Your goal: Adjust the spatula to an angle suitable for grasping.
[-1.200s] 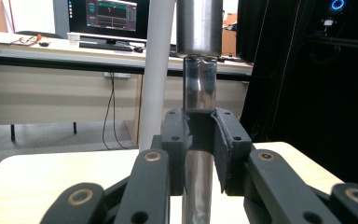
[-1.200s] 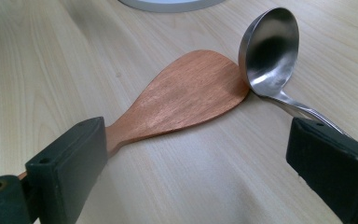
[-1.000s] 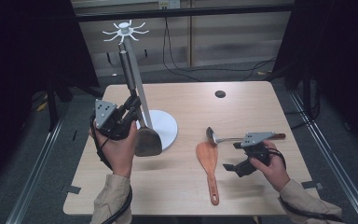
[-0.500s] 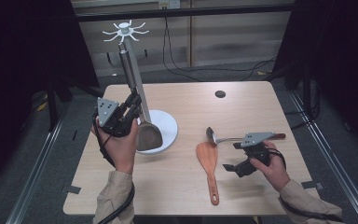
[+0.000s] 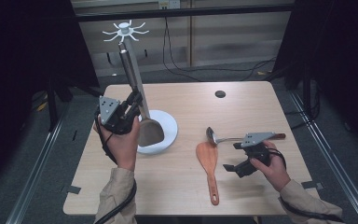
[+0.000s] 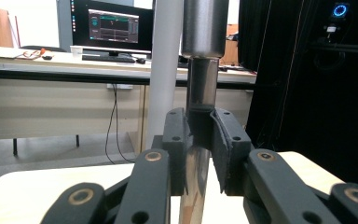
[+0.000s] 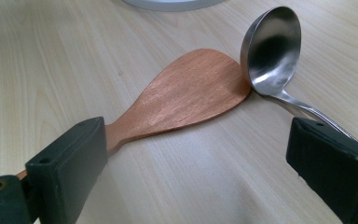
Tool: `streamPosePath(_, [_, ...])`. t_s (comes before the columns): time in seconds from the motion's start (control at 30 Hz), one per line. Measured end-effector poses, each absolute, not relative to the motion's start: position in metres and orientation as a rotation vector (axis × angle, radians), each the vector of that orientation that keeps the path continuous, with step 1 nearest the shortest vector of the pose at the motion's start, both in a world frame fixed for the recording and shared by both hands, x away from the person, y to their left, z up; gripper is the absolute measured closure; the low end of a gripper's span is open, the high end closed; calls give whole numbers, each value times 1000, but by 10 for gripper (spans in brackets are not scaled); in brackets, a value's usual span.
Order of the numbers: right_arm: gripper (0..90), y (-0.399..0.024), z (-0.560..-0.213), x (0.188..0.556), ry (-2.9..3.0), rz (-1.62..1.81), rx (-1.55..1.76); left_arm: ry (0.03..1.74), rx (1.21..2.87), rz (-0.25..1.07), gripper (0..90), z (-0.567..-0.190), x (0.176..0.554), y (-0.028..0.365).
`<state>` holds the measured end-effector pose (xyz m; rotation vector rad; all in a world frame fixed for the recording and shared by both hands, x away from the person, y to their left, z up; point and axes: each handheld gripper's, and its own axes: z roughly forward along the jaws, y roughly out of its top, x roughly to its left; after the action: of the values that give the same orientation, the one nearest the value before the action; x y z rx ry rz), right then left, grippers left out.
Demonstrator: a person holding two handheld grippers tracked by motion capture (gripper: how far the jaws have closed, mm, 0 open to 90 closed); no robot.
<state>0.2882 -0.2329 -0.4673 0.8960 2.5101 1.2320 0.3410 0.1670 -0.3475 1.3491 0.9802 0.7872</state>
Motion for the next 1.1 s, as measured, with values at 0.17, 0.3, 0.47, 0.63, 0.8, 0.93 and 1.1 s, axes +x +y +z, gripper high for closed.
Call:
streamPosePath(0.17, [43,-233,-467,288,2515,1234,897,983,1341,787,763,-348,343,167])
streamPosePath(0.3, [43,-233,-468,288,2515,1233,897,984,1339,791,760,-349,344,167])
streamPosePath(0.47, [43,-233,-468,288,2517,1234,893,987,1329,775,753,-350,346,168])
streamPosePath(0.63, [43,-233,-468,288,2521,1230,888,995,1322,788,730,-350,347,167])
streamPosePath(0.8, [43,-233,-468,288,2521,1229,888,991,1330,792,719,-350,348,168])
streamPosePath(0.93, [43,-233,-468,288,2520,1229,887,997,1325,791,714,-349,348,168])
streamPosePath(1.1, [43,-233,-468,288,2520,1229,888,988,1318,798,687,-349,347,167])
